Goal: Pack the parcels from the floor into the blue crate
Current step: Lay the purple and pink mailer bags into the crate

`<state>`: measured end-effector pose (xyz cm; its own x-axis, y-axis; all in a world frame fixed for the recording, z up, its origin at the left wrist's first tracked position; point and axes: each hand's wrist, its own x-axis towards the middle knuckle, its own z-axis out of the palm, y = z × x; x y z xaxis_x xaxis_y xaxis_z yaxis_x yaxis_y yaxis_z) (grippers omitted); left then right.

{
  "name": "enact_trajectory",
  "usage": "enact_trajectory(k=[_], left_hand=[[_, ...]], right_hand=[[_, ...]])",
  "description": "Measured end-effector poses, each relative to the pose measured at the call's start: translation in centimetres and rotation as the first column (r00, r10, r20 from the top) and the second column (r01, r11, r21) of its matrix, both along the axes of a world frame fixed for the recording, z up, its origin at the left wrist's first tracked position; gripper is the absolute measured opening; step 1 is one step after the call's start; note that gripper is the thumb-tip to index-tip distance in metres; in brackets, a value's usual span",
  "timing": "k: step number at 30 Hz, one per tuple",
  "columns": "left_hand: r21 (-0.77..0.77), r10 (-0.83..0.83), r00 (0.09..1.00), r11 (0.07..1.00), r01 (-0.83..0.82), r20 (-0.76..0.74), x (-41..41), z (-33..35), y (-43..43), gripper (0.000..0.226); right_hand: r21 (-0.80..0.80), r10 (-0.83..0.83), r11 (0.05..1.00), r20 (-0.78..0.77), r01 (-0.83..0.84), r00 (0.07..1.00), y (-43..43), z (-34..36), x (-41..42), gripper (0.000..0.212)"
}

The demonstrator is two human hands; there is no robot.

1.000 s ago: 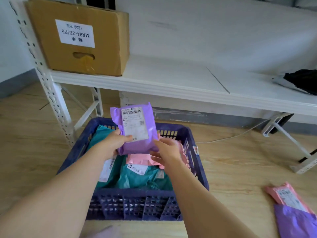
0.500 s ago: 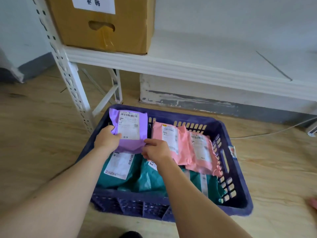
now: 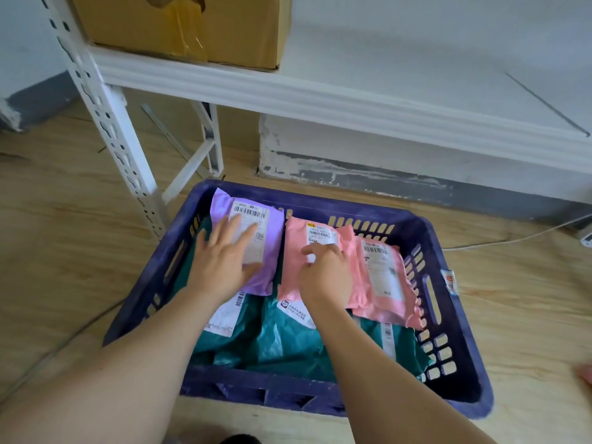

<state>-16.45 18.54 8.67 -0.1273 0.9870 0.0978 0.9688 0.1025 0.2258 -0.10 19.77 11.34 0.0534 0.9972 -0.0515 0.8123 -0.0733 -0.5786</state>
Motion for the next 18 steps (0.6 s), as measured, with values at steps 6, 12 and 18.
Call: enact_trajectory(k=[6, 12, 18], left_hand=[[-0.422, 0.092, 0.989, 0.906, -0.035, 0.116, 0.3, -1.6, 0.5, 0.084], [-0.504, 0.108, 0.989, 0.863, -0.042, 0.103, 0.2, -2.1, 1.0, 0.087], [-0.566, 0.112, 0.99, 0.823, -0.046, 0.082, 0.0, -2.8, 1.3, 0.088]], right_hand=[[-0.293, 0.336, 0.916, 0.187, -0.274, 0.923, 0.3, -3.0, 0.1, 0.051], [-0.4, 0.414, 0.864, 0.217, -0.306, 0.884, 0.8, -3.6, 0.1, 0.063], [-0.458, 0.471, 0.831, 0.281, -0.314, 0.836, 1.1, -5.0, -0.5, 0.07]])
